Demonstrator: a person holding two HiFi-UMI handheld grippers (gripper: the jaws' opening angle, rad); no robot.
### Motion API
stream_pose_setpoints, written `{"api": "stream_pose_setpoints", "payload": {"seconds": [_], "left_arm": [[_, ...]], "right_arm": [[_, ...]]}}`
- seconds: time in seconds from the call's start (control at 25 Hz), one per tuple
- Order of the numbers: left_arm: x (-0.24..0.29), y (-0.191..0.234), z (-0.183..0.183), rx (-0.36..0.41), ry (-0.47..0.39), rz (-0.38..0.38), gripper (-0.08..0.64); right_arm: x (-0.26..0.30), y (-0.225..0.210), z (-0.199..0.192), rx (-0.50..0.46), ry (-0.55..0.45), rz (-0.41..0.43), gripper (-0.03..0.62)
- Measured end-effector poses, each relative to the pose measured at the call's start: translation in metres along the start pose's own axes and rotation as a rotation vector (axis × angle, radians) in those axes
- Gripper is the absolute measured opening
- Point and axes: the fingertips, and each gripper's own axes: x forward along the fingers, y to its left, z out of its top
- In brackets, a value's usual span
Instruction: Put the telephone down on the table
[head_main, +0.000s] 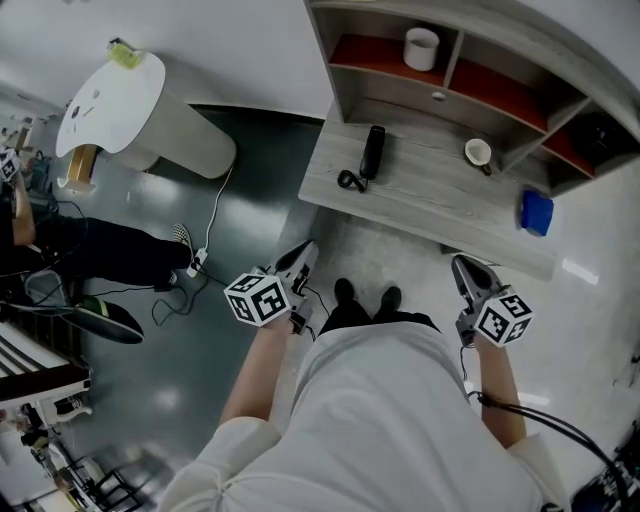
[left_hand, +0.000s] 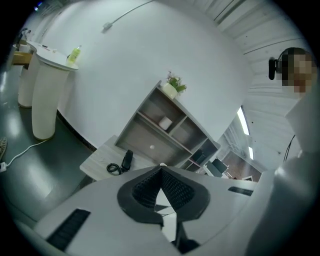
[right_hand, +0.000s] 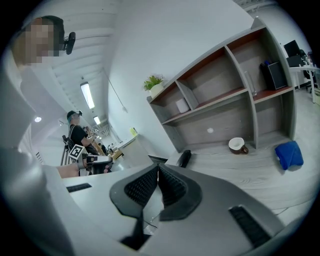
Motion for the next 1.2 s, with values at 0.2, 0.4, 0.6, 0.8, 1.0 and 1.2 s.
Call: {"api": "stream_pose_setpoints", "payload": {"seconds": [0.2, 0.4, 0.6, 0.8, 1.0, 1.2], "left_arm": [[-0.009, 0.001, 0.014, 0.066, 0.009, -0.009, 0.009], [-0.006, 0.009, 0.016, 0.109, 0.037, -0.022, 0.009], [-0.005, 0.015, 0.013, 0.106, 0.060, -0.037, 0.009], [-0.001, 0.024, 0.008, 0.090, 0.073, -0.045, 0.009], [0.005, 0.028, 0.010, 0.095, 0.083, -0.056, 0.009], [0.007, 0.030, 0.014, 0.112, 0.099, -0.067, 0.009]], "right_arm": [[0.006, 0.006, 0.006, -0.014, -0.019, -0.033, 0.017], [0.014, 0.015, 0.006, -0.024, -0.027, -0.050, 0.017], [0.024, 0.028, 0.006, -0.044, -0.029, -0.045, 0.015], [0.033, 0.033, 0.003, -0.040, -0.032, -0.048, 0.017], [0.043, 0.035, 0.001, -0.046, -0.021, -0.051, 0.017], [0.047, 0.040, 0.005, -0.051, -0.025, -0.055, 0.017]]}}
